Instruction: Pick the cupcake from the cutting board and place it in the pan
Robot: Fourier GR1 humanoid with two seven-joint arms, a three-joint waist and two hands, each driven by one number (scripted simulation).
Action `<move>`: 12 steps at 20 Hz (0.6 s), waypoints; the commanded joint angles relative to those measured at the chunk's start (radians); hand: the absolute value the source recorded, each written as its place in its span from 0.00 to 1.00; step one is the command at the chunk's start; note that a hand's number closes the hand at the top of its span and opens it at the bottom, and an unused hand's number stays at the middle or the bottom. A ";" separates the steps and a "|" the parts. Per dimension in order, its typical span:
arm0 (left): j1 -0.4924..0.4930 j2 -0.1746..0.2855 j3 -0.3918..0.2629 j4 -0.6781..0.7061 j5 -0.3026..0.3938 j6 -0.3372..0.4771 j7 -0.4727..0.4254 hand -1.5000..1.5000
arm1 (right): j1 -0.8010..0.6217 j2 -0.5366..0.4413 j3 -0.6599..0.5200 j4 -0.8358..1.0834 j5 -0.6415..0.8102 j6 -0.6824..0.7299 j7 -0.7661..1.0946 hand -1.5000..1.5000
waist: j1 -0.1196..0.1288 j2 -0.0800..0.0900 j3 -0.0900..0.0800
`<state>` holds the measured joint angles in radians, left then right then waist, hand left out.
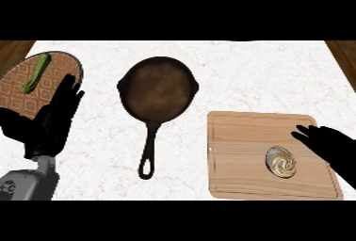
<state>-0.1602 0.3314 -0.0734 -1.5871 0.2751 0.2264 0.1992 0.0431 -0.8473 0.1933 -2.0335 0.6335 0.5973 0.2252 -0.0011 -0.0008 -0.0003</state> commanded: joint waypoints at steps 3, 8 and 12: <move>0.033 -0.043 0.004 0.002 -0.033 -0.026 -0.025 0.50 | -0.107 0.155 0.055 -0.034 0.042 0.104 0.105 0.00 | 0.004 0.000 0.000; -0.004 -0.024 0.074 0.010 -0.020 -0.059 0.004 0.50 | -0.124 0.236 0.117 0.047 0.160 0.120 0.144 0.00 | 0.003 0.001 0.000; -0.056 -0.035 0.082 0.039 -0.055 -0.067 0.012 0.50 | -0.098 0.277 0.122 0.075 0.221 0.109 0.130 0.00 | 0.000 0.001 0.000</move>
<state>-0.1767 0.3033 -0.0116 -1.5599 0.2402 0.1660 0.1978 -0.0686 -0.6198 0.2984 -1.9714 0.8000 0.6994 0.3458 0.0012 0.0001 -0.0002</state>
